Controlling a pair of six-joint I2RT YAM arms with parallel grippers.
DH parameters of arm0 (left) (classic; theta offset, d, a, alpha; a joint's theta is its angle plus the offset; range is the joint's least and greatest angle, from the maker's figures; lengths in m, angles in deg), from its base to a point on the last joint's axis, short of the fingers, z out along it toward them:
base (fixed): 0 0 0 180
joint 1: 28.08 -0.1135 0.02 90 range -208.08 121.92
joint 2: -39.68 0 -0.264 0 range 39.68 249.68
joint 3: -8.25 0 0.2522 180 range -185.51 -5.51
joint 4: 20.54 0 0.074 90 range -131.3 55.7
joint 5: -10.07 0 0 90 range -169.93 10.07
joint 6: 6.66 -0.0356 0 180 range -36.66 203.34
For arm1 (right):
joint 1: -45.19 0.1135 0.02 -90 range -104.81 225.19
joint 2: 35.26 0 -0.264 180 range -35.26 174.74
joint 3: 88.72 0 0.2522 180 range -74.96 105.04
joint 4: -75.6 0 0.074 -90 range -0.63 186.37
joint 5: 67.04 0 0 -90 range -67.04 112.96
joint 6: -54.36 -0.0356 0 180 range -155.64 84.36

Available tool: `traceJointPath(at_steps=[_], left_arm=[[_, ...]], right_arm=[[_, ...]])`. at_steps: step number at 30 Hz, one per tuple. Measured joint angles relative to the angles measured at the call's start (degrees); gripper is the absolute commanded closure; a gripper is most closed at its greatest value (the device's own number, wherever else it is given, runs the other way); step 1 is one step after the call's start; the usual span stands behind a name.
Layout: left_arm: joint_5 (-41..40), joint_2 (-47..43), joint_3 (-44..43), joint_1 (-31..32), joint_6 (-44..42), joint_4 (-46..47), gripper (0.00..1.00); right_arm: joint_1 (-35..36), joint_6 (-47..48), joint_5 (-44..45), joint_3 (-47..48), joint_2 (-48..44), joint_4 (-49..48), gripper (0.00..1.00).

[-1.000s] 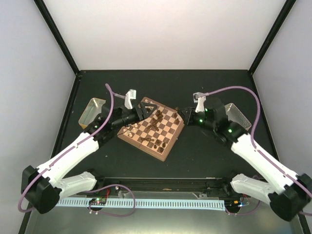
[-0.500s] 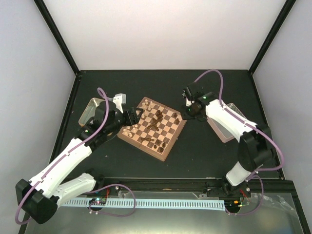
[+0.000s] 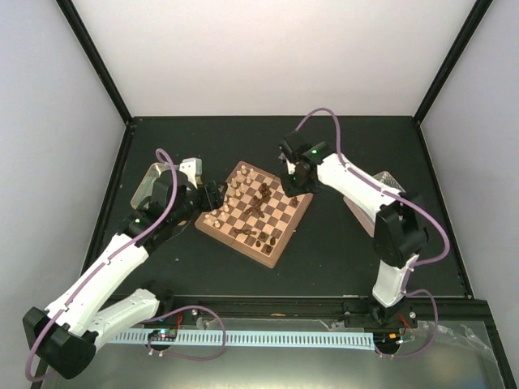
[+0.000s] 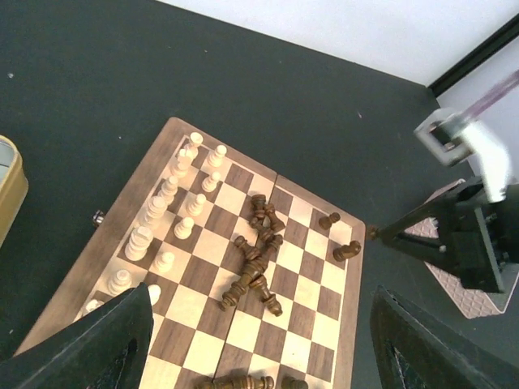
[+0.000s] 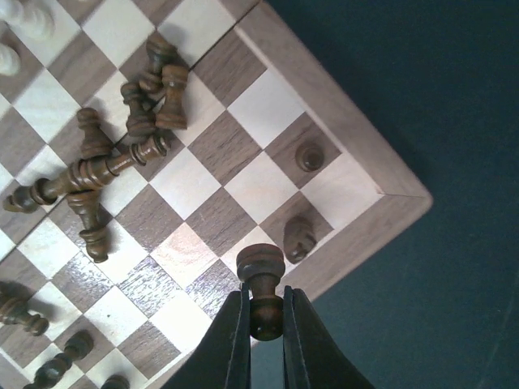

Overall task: Set up the chess pieces on the board
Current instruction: Place the chess piece on the chessboard.

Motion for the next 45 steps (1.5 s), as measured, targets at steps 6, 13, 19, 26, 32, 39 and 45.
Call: traceJointPath(at_steps=[6,13,19,26,32,39,45], left_arm=[[-0.6,-0.7,0.0,-0.7,-0.4,-0.3,0.24],[-0.6,-0.7,0.0,-0.8,-0.4,-0.4,0.24],[0.0,-0.7,0.2,-0.9,-0.4,-0.3,0.24],[1.3,-0.7,0.4,-1.1,-0.5,-0.3,0.24],[2.0,-0.7,0.4,-1.1,-0.5,-0.3,0.24],[3.3,-0.7,0.4,-1.1,-0.5,-0.3,0.24],[3.8,-0.7,0.4,-1.1,-0.5,-0.2,0.24]], right_arm=[[2.0,1.1,1.5,4.0,7.1,3.4,0.97],[2.7,1.9,2.9,9.0,11.5,6.0,0.94],[3.2,2.8,3.4,11.8,14.4,7.4,0.94],[4.0,3.0,4.9,12.7,16.9,8.6,0.94],[4.2,3.6,6.2,12.9,17.5,9.4,0.93],[4.3,4.5,6.3,13.7,19.3,9.5,0.91],[4.4,4.7,6.6,14.7,20.5,9.7,0.86]])
